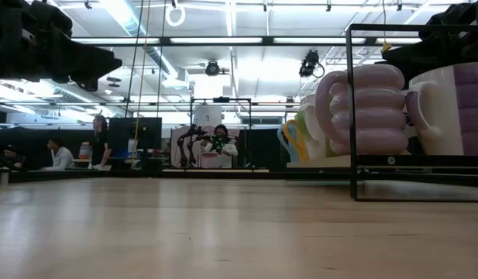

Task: Place coffee mugs
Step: Return to Home Position

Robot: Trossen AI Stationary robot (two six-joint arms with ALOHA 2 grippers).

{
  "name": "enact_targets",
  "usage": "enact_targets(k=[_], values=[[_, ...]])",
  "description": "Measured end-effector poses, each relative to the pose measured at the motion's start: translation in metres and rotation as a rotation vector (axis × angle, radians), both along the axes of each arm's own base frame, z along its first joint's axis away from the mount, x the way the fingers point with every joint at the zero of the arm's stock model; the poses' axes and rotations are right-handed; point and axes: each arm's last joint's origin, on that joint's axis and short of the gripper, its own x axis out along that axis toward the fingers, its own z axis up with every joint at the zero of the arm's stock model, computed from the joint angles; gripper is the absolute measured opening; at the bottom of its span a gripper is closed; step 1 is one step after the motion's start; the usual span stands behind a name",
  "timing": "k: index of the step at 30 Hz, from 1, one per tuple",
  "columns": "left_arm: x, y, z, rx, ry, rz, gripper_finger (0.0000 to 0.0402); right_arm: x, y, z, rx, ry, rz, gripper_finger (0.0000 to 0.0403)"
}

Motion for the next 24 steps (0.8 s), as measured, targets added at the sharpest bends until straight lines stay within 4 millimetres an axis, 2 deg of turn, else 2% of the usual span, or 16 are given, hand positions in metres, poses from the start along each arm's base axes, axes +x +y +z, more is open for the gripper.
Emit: enact_targets(k=[24], values=[[-0.0001, 0.0, 0.0009, 0.001, -0.009, 0.0, 0.0144, 0.0, 0.0, 0.0, 0.0, 0.0, 0.0, 0.0129]])
